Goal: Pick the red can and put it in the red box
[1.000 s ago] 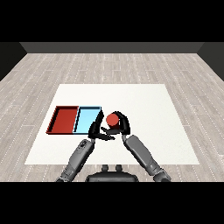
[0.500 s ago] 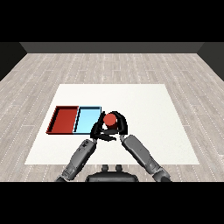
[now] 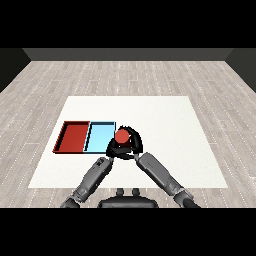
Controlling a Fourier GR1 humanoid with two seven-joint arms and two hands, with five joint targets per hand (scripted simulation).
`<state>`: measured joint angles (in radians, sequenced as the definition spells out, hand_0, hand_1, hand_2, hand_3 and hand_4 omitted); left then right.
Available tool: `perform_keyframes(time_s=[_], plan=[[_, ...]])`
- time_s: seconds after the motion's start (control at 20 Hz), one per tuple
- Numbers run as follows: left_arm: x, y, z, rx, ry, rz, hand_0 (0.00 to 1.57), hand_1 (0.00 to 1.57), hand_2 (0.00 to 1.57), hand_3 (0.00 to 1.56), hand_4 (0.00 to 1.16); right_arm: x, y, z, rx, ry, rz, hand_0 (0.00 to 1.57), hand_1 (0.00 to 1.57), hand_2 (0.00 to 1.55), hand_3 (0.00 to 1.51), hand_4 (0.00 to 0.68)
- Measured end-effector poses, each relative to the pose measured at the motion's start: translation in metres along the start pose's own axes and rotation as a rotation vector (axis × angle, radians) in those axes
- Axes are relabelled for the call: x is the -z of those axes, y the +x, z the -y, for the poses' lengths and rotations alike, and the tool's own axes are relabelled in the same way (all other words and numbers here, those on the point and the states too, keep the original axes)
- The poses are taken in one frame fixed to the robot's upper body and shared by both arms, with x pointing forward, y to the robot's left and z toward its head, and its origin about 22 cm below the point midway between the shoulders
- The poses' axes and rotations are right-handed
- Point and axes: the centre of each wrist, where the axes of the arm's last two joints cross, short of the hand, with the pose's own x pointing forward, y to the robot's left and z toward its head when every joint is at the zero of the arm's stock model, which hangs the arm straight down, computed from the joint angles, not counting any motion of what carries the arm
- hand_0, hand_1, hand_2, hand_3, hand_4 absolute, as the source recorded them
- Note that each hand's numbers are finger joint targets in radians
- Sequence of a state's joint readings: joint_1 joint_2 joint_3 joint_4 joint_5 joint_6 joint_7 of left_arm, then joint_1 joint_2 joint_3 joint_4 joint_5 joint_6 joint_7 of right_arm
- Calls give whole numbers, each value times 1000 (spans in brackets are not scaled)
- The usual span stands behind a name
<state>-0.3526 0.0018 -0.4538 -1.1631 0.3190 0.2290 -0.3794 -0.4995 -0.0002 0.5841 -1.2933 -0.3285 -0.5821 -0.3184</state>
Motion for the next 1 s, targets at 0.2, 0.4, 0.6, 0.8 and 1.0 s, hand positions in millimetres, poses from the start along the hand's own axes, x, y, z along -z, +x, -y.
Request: perform_keyframes(time_s=[0.2, 0.4, 0.6, 0.8, 1.0], plan=[[-3, 2, 2, 6, 2, 9, 0, 0, 0, 0, 217, -3, -4, -6, -7, 13, -6, 1487, 1487, 1457, 1372, 646], [0, 4, 2, 51, 37, -6, 608, 608, 631, 0, 605, -7, -7, -5, -4, 25, -6, 1474, 1474, 1450, 1367, 629], [-4, 1, 6, 76, 145, -30, 1571, 1571, 1533, 1429, 922, 0, -3, -10, -12, 30, -3, 1470, 1470, 1448, 1373, 628], [-5, -3, 7, 117, 195, -72, 1523, 1523, 1489, 1403, 855, -2, -3, -14, -10, 35, -3, 1547, 1547, 1462, 1376, 605], [-3, -2, 9, 153, 236, -65, 1571, 1571, 1517, 1409, 1000, 0, -6, -13, -4, 34, -2, 1471, 1471, 1447, 1378, 609]])
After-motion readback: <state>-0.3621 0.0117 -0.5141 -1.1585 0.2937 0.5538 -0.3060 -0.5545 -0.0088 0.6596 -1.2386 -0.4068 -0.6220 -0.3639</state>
